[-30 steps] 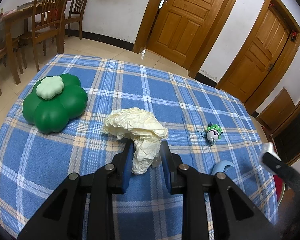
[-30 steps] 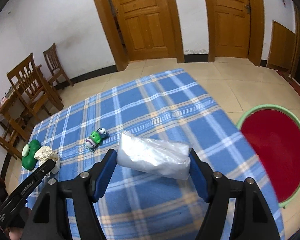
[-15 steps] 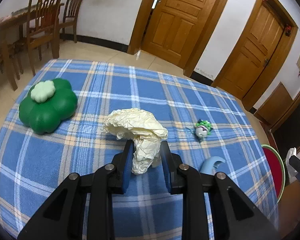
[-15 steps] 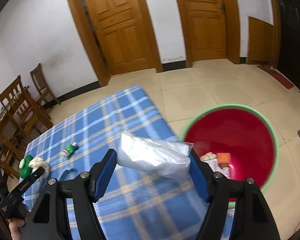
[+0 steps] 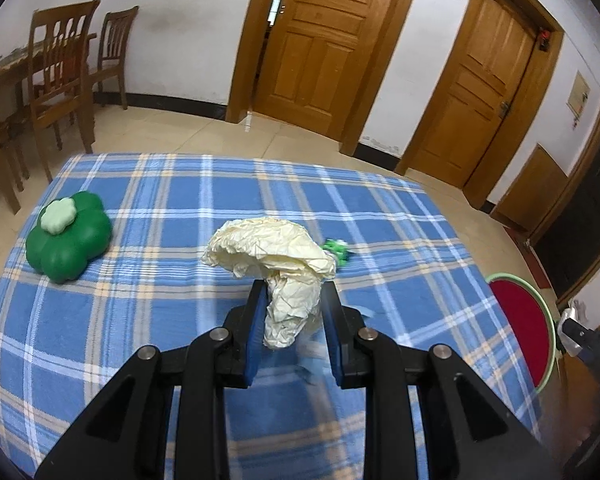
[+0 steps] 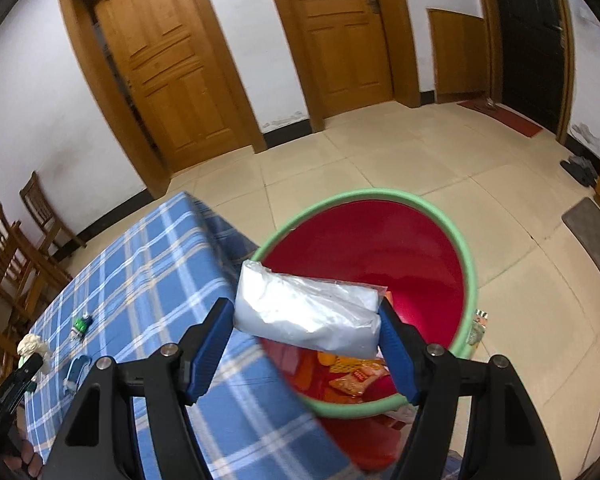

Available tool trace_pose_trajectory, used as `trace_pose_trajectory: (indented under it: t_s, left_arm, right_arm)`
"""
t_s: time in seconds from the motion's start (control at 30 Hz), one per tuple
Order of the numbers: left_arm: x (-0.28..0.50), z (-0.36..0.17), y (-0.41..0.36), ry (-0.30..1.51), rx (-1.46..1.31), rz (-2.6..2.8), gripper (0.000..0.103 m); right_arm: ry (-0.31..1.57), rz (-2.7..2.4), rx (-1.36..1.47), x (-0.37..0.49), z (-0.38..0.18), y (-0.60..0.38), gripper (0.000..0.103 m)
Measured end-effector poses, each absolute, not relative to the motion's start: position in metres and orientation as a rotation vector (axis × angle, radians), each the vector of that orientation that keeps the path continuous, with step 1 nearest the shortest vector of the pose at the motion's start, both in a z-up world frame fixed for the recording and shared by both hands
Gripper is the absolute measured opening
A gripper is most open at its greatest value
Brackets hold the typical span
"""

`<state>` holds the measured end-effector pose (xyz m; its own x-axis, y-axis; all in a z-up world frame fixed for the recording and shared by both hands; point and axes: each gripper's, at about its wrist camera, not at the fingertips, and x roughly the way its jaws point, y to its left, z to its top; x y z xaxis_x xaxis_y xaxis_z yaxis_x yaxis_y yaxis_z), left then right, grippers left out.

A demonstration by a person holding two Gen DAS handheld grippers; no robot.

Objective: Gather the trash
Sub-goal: 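Carry the packet over the red bucket with the right gripper while the left holds the tissue, then open the right gripper to drop the packet into the bucket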

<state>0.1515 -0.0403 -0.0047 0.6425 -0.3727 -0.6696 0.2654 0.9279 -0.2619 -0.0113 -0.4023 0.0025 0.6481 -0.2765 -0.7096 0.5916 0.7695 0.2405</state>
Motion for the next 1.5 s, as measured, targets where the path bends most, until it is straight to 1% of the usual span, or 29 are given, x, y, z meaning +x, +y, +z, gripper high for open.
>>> trace_pose_trajectory:
  t_s: [0.33,0.9,1.0,1.13,1.33,1.5]
  left_arm:
    - [0.124,0.021,-0.088,0.789,-0.09,-0.466,0.027]
    - [0.089,0.031,-0.175,0.834,0.001,-0.605,0.027]
    - [0.084,0.031,-0.188,0.838,0.025,-0.624,0.027]
    - [0.08,0.03,-0.201,0.845,0.042,-0.646,0.027]
    - [0.076,0.027,-0.216,0.856,0.064,-0.674,0.027]
    - [0.073,0.026,-0.231,0.863,0.087,-0.702,0.027]
  right_arm:
    - [0.704,-0.531,0.571,-0.032,-0.015,-0.431,0.073]
    - [0.724,-0.481,0.652,-0.052,-0.038,-0.456,0.074]
    - [0.719,-0.474,0.657,-0.052,-0.039,-0.456,0.074]
    - [0.704,-0.465,0.663,-0.056,-0.038,-0.458,0.078]
    - [0.688,-0.455,0.68,-0.06,-0.034,-0.459,0.078]
    - [0.659,-0.47,0.658,-0.065,-0.018,-0.458,0.078]
